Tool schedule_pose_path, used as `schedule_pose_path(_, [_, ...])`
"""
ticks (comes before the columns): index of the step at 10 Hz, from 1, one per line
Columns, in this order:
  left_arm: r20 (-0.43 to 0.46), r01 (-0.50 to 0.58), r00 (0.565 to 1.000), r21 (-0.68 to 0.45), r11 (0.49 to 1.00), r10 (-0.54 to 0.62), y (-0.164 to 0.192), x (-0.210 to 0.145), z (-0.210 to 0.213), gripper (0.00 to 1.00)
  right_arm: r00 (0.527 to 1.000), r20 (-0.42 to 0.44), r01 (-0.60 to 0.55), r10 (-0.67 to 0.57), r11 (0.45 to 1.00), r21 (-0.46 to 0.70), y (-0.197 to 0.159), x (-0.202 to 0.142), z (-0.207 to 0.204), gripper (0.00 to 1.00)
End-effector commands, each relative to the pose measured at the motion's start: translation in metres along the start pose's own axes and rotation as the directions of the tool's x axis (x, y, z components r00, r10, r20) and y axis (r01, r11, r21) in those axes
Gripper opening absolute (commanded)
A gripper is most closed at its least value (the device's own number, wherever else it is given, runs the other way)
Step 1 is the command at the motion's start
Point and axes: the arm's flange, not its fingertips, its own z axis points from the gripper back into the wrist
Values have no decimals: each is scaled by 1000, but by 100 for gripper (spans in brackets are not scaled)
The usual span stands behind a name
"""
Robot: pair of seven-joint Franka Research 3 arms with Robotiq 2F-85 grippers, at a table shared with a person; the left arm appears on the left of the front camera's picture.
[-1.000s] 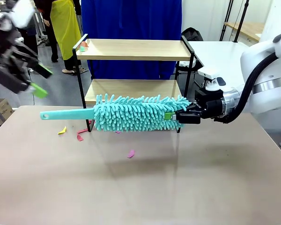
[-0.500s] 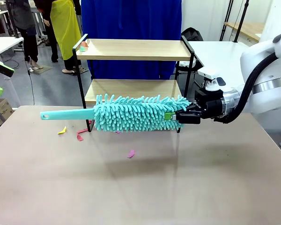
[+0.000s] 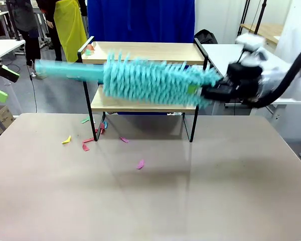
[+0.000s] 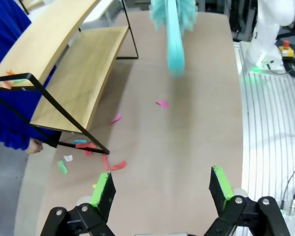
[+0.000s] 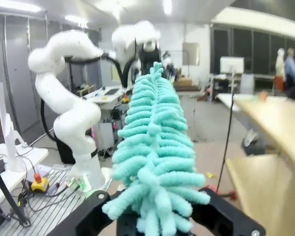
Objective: Clean the shelf.
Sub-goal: Hand the Duster back to the human.
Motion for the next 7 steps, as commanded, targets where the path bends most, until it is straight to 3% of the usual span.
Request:
schedule_pose_path(1, [29, 22, 999, -7, 1000, -22, 2, -2, 1, 100, 999, 19, -43, 46, 987, -157, 23, 52, 18, 17])
schedule_pose_path(2, [29, 22, 999, -7, 1000, -22, 2, -2, 1, 100, 996, -15, -93, 93, 944, -317, 25, 73, 30, 17])
schedule_pose_path(3, [29, 22, 999, -7, 1000, -22, 2, -2, 1, 100, 997, 1, -72, 80, 904, -422, 30, 86, 43, 17])
schedule_pose_path(4, [29, 22, 999, -7, 1000, -22, 2, -2, 1, 100, 995, 10, -73, 95, 823, -564, 38, 95, 64, 17])
schedule_pose_path(7, [29, 22, 999, -7, 1000, -22, 2, -2, 1, 100, 994, 21, -35, 110, 487, -873, 67, 95, 131, 17])
